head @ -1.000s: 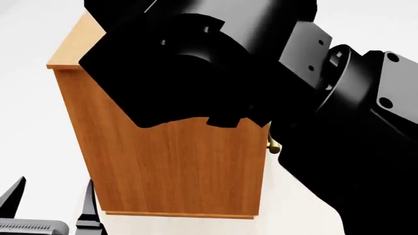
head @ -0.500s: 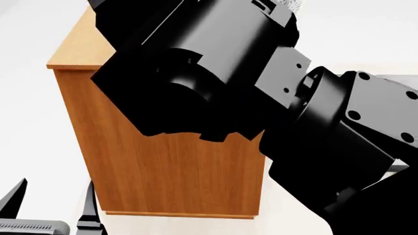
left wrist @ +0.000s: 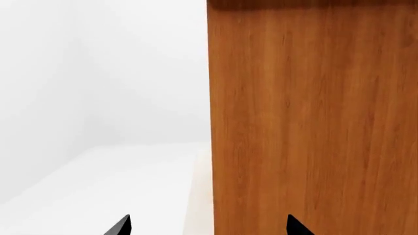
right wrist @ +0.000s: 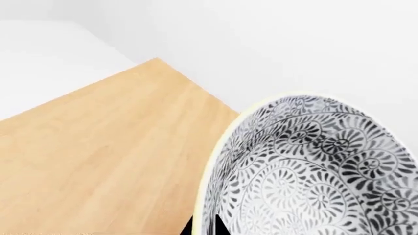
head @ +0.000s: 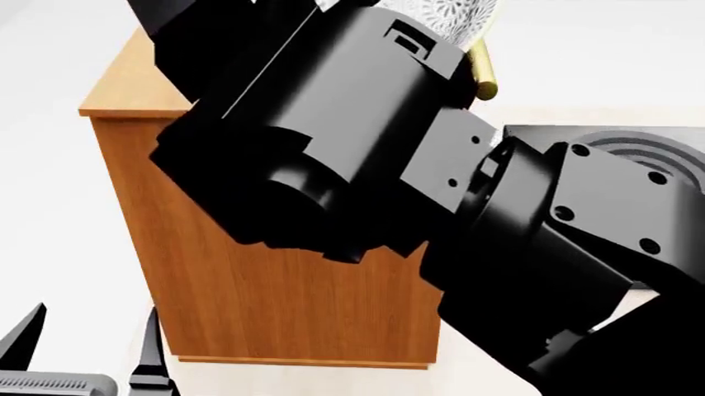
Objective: Put the bowl on the top of the cabinet.
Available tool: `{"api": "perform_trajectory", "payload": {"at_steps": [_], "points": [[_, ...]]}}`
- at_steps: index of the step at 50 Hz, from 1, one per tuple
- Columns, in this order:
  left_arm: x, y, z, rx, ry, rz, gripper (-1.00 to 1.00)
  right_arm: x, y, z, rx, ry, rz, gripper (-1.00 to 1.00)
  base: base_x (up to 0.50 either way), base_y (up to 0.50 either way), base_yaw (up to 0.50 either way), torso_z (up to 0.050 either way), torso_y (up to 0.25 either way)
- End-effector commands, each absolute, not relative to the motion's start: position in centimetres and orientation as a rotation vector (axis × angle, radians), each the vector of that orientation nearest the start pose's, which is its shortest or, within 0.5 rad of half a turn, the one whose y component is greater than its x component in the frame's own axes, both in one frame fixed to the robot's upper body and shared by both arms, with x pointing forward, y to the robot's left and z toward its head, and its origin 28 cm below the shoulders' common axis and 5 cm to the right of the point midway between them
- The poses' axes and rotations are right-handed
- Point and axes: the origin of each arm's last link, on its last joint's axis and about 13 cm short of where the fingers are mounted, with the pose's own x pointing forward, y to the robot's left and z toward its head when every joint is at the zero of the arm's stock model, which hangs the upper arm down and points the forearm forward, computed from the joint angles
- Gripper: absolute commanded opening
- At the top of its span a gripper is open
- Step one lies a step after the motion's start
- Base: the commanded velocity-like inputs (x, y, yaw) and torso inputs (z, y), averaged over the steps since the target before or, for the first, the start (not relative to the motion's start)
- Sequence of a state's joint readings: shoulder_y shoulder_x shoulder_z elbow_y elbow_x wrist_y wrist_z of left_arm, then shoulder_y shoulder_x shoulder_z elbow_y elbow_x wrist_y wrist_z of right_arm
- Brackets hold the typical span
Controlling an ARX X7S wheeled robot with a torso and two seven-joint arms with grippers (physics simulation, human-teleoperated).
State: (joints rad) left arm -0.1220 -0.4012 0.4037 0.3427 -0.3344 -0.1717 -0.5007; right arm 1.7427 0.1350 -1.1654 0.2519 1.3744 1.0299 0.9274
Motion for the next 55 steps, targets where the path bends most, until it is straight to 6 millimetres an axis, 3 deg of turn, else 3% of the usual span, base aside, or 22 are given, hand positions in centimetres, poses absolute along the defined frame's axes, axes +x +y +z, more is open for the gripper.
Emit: {"api": "perform_trajectory", "payload": {"at_steps": [1, 12, 19, 20, 41, 50, 55], "points": [[21.4, 20.0, 8.0, 0.036, -0.135, 0.008, 1.0, 30.6, 2.9, 32.2, -0.593, 0.114, 0.172, -1.0, 0.0, 0.0, 0.0, 0.0, 0.0], [21.4, 19.9, 8.1, 0.037, -0.136, 0.007, 1.0, 29.0, 3.6, 32.7, -0.633, 0.077, 0.223, -1.0, 0.0, 0.0, 0.0, 0.0, 0.0], [21.4, 19.9, 8.1, 0.035, -0.136, 0.007, 1.0, 29.0, 3.6, 32.7, -0.614, 0.031, 0.204, -1.0, 0.0, 0.0, 0.0, 0.0, 0.0], [21.4, 19.9, 8.1, 0.036, -0.136, 0.007, 1.0, 29.1, 3.6, 32.8, -0.617, 0.028, 0.181, 1.0, 0.0, 0.0, 0.0, 0.0, 0.0], [21.3, 19.9, 8.4, 0.037, -0.14, 0.007, 1.0, 29.8, 1.5, 33.6, -0.595, 0.025, 0.142, 1.0, 0.0, 0.0, 0.0, 0.0, 0.0], [21.3, 19.8, 8.3, 0.038, -0.139, 0.007, 1.0, 28.5, 0.3, 36.1, -0.535, -0.041, 0.137, 1.0, 0.0, 0.0, 0.0, 0.0, 0.0], [21.3, 19.6, 8.3, 0.04, -0.139, 0.002, 1.0, 26.6, -0.6, 37.6, -0.521, -0.101, 0.132, 1.0, 0.0, 0.0, 0.0, 0.0, 0.0]]}}
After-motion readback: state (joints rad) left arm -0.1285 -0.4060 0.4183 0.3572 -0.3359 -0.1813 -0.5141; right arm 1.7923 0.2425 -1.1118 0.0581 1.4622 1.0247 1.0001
